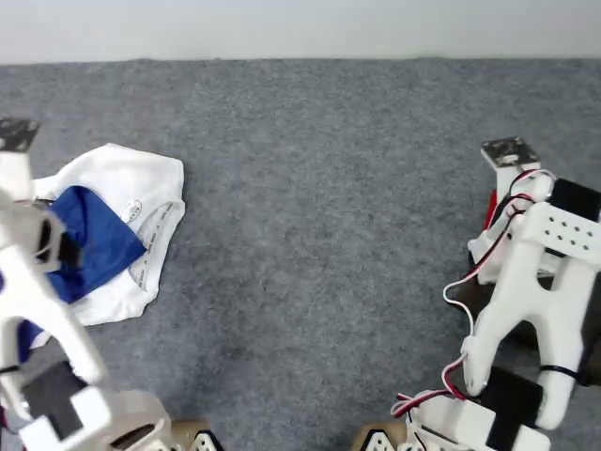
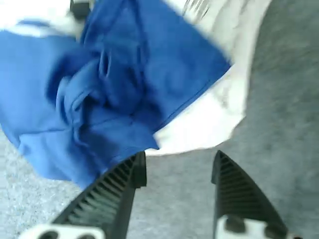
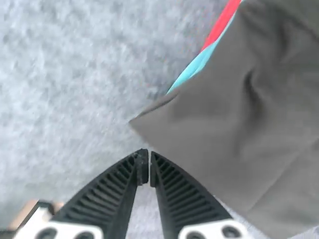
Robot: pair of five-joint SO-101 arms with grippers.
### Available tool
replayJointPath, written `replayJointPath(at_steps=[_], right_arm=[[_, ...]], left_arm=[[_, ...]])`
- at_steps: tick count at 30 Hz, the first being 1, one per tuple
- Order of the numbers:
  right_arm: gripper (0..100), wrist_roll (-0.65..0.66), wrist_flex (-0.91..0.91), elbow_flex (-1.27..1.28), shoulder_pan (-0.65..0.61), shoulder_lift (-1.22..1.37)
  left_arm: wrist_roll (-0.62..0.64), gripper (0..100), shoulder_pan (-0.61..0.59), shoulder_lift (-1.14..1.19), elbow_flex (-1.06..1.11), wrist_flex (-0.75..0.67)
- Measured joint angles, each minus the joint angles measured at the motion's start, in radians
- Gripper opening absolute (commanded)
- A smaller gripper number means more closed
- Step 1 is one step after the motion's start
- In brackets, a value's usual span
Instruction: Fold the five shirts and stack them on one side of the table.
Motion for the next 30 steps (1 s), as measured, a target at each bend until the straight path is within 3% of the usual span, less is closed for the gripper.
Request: replayJointPath(at_steps=[7, 22, 25, 29, 30], right_arm=[[1.1, -0.002, 0.106, 0.000, 0.000, 0.000], [1.1, -0.003, 0.118, 0.000, 0.000, 0.000], [1.1, -0.003, 0.118, 0.000, 0.000, 0.000], [1.1, -0.003, 0.120, 0.000, 0.000, 0.000], [1.1, -0.003, 0.120, 0.000, 0.000, 0.000]], left_arm=[[-0.054, 29, -0.130, 0.123, 0.000, -0.140], [-0.089, 29, -0.138, 0.212, 0.005, -0.446], [-0.103, 22, -0.138, 0.304, 0.005, -0.463], [-0.149, 2, -0.138, 0.388, 0.005, -0.471], [-0.160, 1, -0.135, 0.388, 0.005, -0.471]])
